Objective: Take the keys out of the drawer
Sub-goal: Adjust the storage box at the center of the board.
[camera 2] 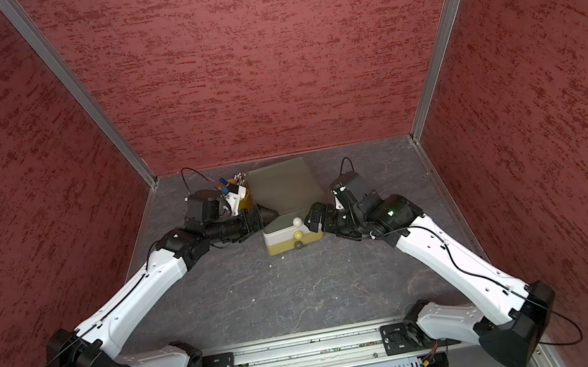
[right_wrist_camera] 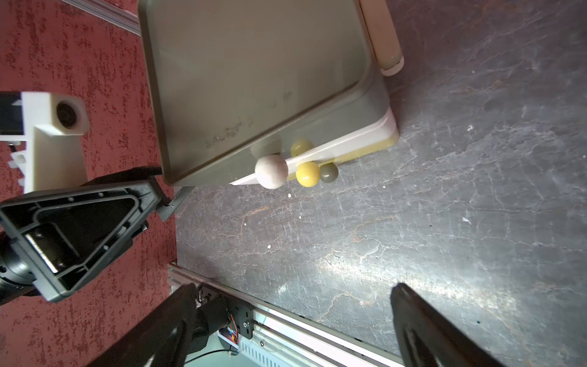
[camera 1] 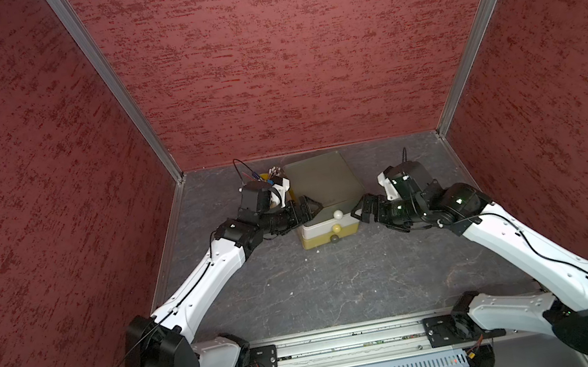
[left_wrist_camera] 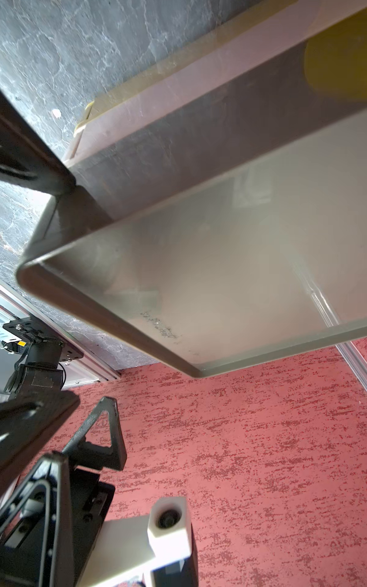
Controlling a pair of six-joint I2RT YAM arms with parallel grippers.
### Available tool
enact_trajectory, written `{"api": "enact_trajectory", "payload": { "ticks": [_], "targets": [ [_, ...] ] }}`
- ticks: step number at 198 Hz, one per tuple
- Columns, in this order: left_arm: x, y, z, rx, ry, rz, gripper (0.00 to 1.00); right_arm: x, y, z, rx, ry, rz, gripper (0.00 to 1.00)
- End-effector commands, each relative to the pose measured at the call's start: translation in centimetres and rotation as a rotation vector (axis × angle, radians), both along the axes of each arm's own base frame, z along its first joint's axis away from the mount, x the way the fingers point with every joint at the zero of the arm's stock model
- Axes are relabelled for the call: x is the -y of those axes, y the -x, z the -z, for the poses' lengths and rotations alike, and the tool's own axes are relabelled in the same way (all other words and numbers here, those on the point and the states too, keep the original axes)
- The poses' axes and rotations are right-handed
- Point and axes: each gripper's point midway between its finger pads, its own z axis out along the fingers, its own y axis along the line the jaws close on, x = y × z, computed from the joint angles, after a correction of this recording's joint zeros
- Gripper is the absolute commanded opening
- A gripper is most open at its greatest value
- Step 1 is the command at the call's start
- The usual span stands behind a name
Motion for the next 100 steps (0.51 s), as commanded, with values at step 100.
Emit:
{"api": "enact_trajectory", "payload": {
  "ticks": [100],
  "targets": [
    [2.2, 1.5, 0.4, 0.017, 0.027, 0.083, 1.00, -2.1, -9.6, -0.3, 0.099, -0.141, 0.005, 0.99]
  ]
}}
